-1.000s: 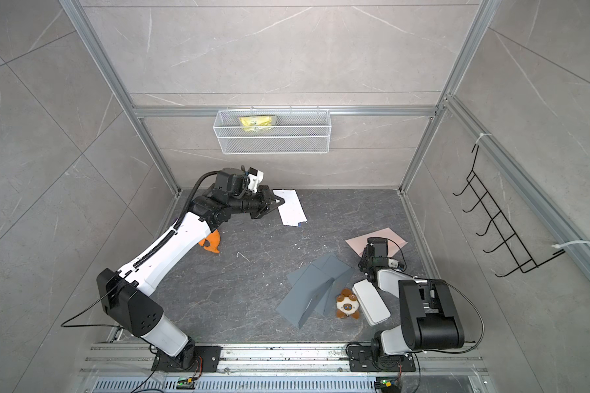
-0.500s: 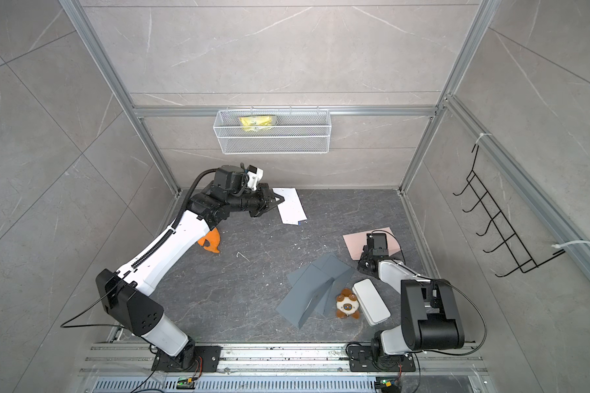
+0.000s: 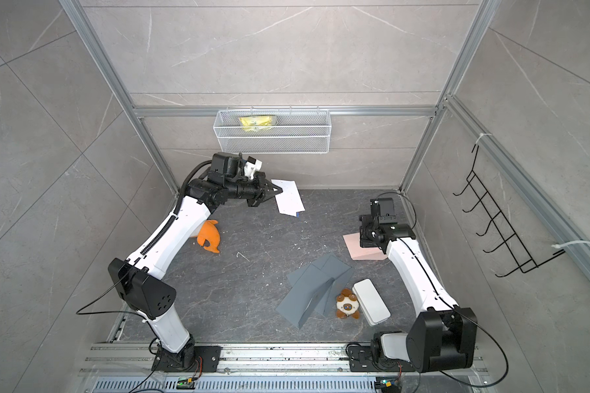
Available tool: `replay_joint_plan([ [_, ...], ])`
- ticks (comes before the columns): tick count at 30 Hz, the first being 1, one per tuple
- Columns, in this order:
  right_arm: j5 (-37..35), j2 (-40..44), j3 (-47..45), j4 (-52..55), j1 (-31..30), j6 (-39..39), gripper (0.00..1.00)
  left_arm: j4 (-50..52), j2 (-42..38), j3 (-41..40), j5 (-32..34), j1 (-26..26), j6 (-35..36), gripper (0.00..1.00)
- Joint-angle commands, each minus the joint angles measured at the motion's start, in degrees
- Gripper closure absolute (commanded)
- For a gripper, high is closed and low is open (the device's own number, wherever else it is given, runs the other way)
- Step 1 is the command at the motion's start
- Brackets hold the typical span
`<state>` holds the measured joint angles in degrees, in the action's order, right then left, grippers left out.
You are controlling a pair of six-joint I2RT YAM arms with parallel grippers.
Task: Take the letter paper out of the envelope
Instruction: Unfold the letter paper.
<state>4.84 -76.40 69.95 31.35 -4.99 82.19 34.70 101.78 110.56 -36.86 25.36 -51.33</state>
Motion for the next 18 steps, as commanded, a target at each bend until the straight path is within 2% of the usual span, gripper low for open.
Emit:
replay_joint_plan([
  [1,16.63,-0.07,2.04,-14.38,-1.65,-13.77,0.32,0.7,0.82,3.02,-6.6,-0.87,-1.41,1.0],
  [3,24.48,-0.97,1.35,-24.42,-3.5,-12.9,0.3,-0.07,1.34,3.23,-7.45,-1.02,-2.11,1.0],
  [5,27.75,-1.7,2.25,-28.53,-6.53,-12.81,0.3,-1.26,1.78,3.17,-8.19,-1.02,-3.2,1.0],
  [10,28.3,-2.62,1.06,-34.21,-12.67,-10.18,0.34,-3.1,2.32,2.91,-8.38,-1.01,-4.72,1.0],
  [18,28.46,-3.79,-0.26,-38.18,-15.43,-6.79,0.43,-3.73,2.02,1.97,-7.77,-1.06,-5.07,1.0],
])
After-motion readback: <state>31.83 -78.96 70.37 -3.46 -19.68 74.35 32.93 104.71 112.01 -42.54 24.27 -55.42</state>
